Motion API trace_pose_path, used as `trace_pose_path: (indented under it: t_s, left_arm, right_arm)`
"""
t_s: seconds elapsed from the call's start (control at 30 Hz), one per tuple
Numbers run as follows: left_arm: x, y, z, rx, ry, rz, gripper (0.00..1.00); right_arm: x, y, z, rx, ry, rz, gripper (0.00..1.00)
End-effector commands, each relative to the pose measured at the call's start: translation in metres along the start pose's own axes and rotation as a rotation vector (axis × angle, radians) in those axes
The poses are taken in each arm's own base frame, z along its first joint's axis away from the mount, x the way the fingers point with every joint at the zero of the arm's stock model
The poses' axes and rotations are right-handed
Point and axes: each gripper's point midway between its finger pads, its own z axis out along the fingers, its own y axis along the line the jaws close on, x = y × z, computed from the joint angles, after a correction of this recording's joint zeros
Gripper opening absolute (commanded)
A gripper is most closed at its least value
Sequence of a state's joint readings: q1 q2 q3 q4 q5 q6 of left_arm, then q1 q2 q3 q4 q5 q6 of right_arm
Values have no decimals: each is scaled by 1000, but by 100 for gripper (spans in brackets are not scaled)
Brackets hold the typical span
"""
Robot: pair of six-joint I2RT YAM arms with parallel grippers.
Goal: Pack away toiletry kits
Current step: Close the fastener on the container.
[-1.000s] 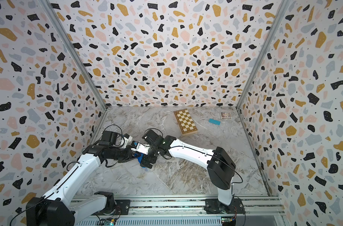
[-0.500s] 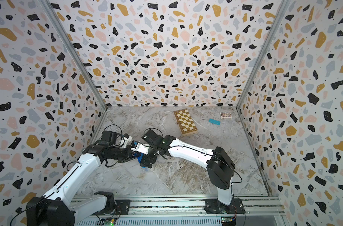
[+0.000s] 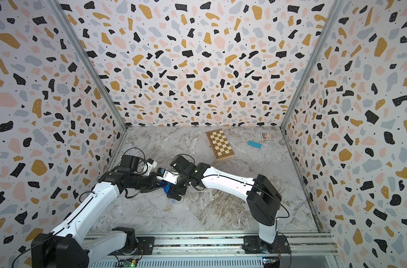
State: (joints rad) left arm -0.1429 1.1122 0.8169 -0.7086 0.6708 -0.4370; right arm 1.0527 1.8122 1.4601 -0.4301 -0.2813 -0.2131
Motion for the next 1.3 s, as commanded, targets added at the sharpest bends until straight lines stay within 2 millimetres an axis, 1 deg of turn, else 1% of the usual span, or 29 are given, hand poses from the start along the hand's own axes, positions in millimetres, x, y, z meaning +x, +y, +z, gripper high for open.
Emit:
trace_pose_path:
  t_s: [0.0,0.07,0.2,0.33,0.4,0.53,0.6,0.63,0.7,0.77,0.93,1.03,1.27]
  left_arm:
    - [19,28,9,-113,73,-54,21]
    - [19,28,9,-115,72,-54,21]
    - [19,28,10,-115,74,-53,21]
    - [19,28,9,-114,73,-53,21]
    - [19,28,9,-114,71,-51,21]
    - [19,28,10,-113,73,-52,21]
    - [20,28,9,-113,73,-52,21]
    - [20,28,9,-113,73,-51,21]
    - [20,28,10,-113,74,-50,21]
    - [20,28,10,-114,76,-47,21]
    - [21,27,11,-114,80,-45,21]
    - [21,27,11,-115,82,-46,21]
    - [21,28,12,-114,84,-46,21]
  right_arm:
    - [-4,12,-18,-44,-19,13,100]
    - [0,14,-17,-53,-1,1,100]
    - [11,16,-6,-80,41,12,100]
    - [8,17,-2,-87,28,21,99]
    - [7,14,-2,-78,24,26,96]
    - [8,17,0,-116,25,41,82]
    - [11,17,1,-130,31,52,81]
    - [12,19,2,-140,32,55,82]
    - [14,19,3,-149,36,57,91]
    - [15,18,5,-142,41,58,97]
    - [14,18,8,-126,46,35,99]
    - [11,16,8,-121,41,32,95]
    - [5,15,6,-119,29,29,77]
